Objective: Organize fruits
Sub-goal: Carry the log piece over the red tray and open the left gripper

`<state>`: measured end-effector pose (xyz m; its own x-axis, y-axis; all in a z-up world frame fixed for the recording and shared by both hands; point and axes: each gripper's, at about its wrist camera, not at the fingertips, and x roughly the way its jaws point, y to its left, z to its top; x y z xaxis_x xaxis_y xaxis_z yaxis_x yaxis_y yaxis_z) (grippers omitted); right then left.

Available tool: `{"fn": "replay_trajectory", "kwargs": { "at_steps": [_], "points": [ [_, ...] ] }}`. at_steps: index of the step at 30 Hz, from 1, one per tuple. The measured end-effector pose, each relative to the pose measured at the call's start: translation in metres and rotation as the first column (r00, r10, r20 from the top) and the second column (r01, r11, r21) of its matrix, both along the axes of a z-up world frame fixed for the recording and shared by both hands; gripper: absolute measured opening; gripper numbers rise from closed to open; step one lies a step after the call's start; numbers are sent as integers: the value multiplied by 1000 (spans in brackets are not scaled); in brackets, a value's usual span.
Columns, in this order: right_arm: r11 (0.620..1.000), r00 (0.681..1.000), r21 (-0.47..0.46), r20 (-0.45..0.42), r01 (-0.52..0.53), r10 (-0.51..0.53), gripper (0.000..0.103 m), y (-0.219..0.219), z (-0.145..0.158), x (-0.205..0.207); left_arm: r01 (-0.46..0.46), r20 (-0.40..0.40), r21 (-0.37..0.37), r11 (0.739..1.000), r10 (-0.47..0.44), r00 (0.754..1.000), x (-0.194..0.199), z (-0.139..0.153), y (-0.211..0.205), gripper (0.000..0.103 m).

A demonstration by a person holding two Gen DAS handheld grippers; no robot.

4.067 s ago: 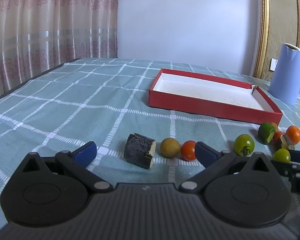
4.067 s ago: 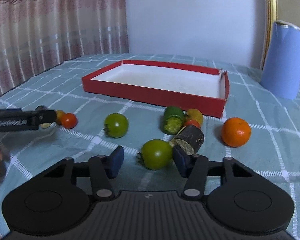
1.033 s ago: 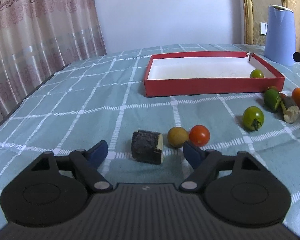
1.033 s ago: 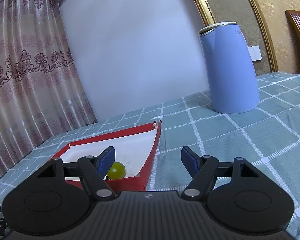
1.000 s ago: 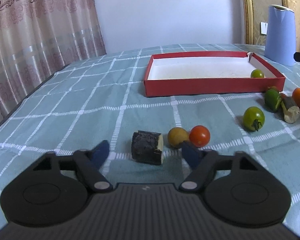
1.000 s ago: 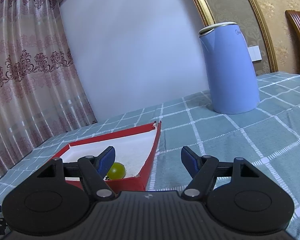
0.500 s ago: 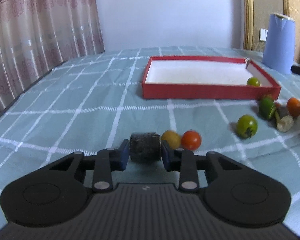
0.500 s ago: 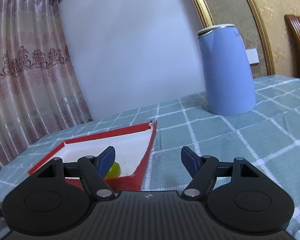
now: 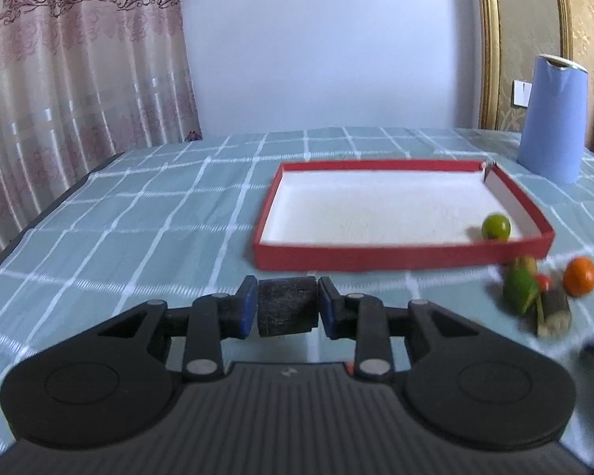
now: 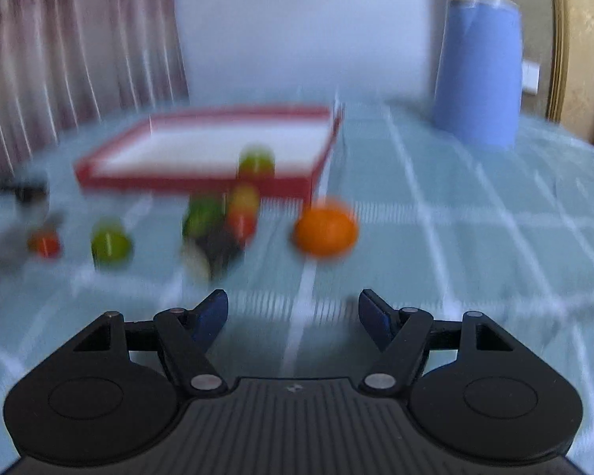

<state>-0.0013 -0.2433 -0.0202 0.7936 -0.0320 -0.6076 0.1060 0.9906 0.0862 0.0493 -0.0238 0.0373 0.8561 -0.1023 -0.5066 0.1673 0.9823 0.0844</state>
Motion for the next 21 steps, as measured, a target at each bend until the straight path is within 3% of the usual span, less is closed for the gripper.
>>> {"fn": "replay_trajectory", "kwargs": {
  "at_steps": [2, 4, 16, 21],
  "points": [
    [997, 1000, -81, 22, 19, -18, 81, 12, -1, -6, -7, 13, 7, 1000, 7, 1000, 13, 3, -9, 30],
    [994, 1000, -111, 26, 21, -18, 81, 17, 0, -7, -15, 20, 20, 1000, 15, 1000, 28, 4, -19, 30],
    [998, 999, -43, 23, 39, -38, 85, 7, -3, -3, -40, 38, 37, 999, 38, 999, 97, 4, -60, 30],
    [999, 999, -33, 26, 40, -39, 85, 6, -3, -5, -30, -5, 33, 999, 31, 1000, 112, -5, -69, 30]
  ]
}}
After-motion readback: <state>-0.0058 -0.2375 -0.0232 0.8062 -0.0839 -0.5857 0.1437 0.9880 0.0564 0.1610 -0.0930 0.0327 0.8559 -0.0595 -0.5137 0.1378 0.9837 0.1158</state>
